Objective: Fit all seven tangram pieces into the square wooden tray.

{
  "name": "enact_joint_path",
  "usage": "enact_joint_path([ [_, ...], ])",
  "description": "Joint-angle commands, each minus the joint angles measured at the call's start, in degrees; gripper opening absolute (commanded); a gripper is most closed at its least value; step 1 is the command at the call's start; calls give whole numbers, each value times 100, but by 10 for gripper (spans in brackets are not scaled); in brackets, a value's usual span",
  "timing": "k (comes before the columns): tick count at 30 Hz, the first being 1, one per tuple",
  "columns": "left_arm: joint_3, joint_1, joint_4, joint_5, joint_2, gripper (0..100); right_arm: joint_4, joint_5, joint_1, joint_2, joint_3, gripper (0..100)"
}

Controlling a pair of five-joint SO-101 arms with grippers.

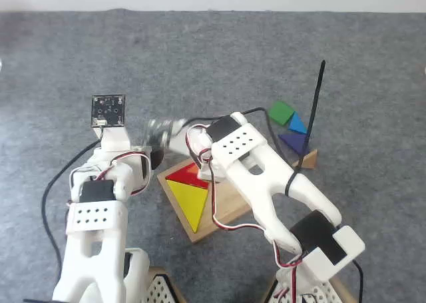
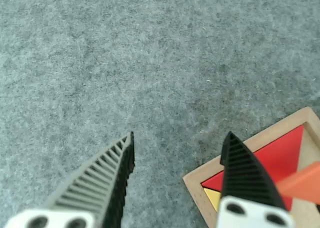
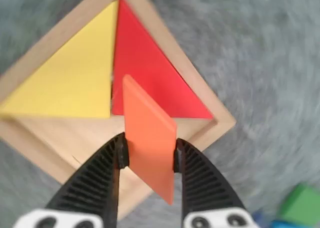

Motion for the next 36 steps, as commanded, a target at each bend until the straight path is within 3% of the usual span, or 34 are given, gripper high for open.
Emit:
enact_joint_path([
  [1, -31, 0, -88, 26, -149, 274, -40, -2629, 136, -259, -149, 8],
  [8, -31, -9, -88, 26, -149, 274, -13, -5749, 505, -259, -9, 8],
  [14, -31, -9, -88, 26, -149, 274, -13, -7200, 734, -259, 457, 7],
  [36, -31, -9, -88, 26, -149, 274, -312, -7138, 382, -251, 668, 7],
])
